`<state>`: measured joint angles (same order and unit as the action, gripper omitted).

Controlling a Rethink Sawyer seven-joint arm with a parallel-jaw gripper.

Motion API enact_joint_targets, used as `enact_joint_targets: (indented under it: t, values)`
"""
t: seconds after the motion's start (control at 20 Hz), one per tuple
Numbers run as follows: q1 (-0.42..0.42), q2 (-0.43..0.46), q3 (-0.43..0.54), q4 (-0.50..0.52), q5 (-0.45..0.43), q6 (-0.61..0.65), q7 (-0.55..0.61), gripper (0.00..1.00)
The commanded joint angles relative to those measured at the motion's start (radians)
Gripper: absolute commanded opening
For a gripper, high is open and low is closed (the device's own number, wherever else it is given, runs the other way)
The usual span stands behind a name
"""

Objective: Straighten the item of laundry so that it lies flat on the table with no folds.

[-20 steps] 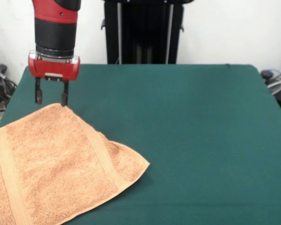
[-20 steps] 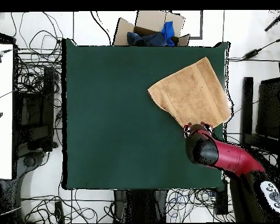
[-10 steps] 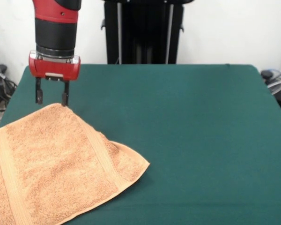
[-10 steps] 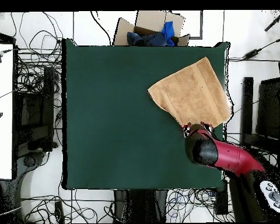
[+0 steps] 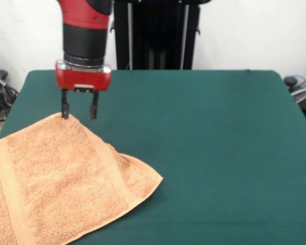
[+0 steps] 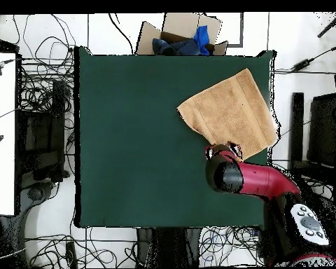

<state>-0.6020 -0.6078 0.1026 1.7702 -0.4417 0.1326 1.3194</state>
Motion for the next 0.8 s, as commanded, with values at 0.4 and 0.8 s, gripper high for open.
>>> enact_joint_targets:
  t: [0.4, 0.8]
  values:
    - [-0.005, 0.029, 0.093, -0.023, -0.116, 0.127, -0.015, 1.00]
    - [-0.132, 0.057, 0.210, 0.020, -0.102, 0.061, 0.021, 1.00]
